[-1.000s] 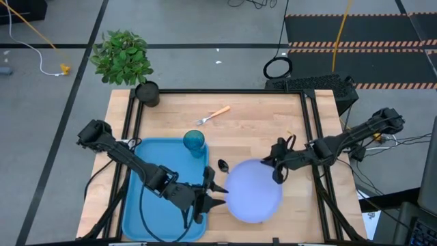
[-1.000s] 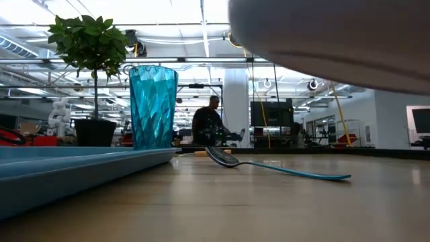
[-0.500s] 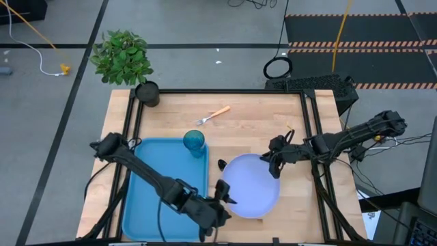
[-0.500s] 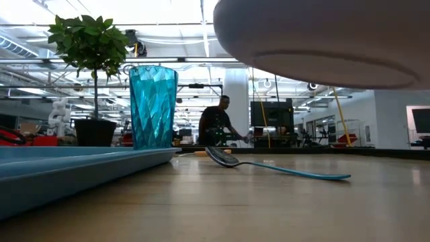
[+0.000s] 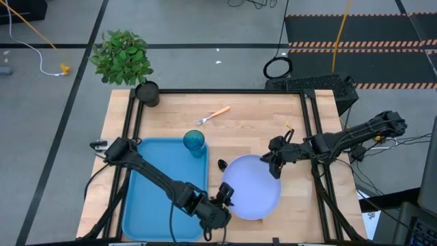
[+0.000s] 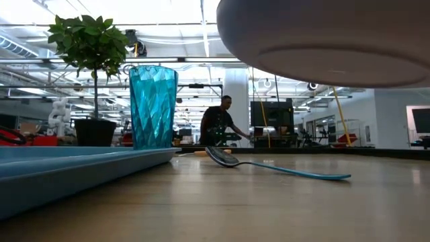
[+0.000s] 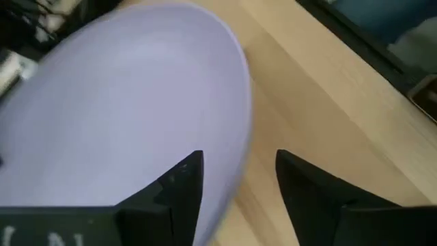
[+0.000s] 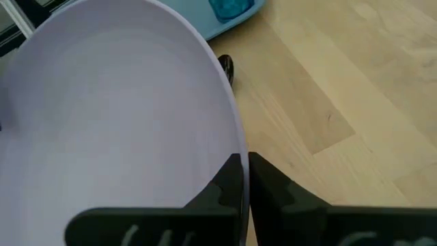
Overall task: Pick and place plate/cup/fork/spoon on tray
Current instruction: Put the purple to the bottom right of the blue cup on the blue tray
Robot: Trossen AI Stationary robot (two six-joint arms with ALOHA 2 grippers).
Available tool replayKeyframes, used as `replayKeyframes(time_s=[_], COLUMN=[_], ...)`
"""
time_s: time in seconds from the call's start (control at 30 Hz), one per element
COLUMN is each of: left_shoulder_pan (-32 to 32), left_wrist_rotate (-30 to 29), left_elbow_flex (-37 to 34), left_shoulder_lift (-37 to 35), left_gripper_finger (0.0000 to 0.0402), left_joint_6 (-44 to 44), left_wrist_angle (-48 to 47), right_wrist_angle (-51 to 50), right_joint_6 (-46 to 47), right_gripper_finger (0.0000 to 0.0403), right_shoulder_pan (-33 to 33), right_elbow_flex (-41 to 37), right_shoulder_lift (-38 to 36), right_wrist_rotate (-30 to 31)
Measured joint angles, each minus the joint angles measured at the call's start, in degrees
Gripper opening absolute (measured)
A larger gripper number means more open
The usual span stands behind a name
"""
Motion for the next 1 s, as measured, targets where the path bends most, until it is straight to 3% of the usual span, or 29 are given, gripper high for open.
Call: replayKeyframes(time_s=[0.23, 0.57, 0.77, 1.0], left_shoulder_pan=[1.9, 3.3, 3.2, 2.1], left_wrist_rotate=[2.7, 6.8, 7.4, 6.9], left_elbow_flex=[-0.2, -0.3, -0.3, -0.3], left_shoulder_lift=[0.3, 0.3, 0.3, 0.2], left_gripper_finger=[0.0132, 0.0017, 0.002, 0.0009], left_joint_6=[2.0, 7.0, 8.0, 6.0], left_wrist_angle=[-2.6, -3.9, -4.0, -4.3], right_wrist_angle=[-0.1, 0.3, 2.3, 12.1], right_joint_6=[0.0, 0.2, -4.0, -9.5], right_gripper_finger=[0.0, 0.0006, 0.0026, 0.009], right_shoulder_pan=[0.0, -0.1, 0.1, 0.1], right_elbow_flex=[0.0, 0.0, 0.0, -0.1], right_shoulder_lift=[0.0, 0.0, 0.0, 0.0], right_wrist_rotate=[0.0, -1.1, -1.2, -1.2])
